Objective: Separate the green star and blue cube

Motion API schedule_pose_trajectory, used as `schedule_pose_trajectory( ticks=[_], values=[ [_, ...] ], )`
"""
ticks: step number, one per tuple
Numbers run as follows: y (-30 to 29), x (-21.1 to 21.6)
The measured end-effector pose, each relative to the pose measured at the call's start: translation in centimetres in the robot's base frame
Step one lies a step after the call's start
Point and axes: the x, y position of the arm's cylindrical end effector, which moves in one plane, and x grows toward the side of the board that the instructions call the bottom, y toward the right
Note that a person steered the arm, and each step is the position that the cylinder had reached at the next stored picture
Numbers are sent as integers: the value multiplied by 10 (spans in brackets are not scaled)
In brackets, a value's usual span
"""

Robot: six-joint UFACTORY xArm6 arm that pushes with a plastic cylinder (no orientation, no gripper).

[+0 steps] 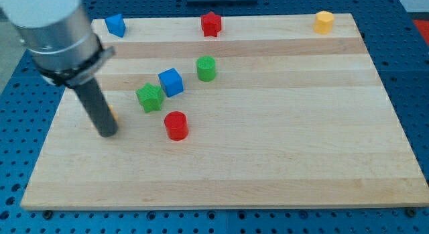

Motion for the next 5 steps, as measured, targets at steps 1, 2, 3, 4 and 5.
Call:
schedule_pose_trajectory(
  ticks=[1, 2, 3, 4, 5],
  values=[
    [-26, -31],
    [-28, -48],
    [-21, -34],
    [-7, -22],
    [-6, -22]
  ],
)
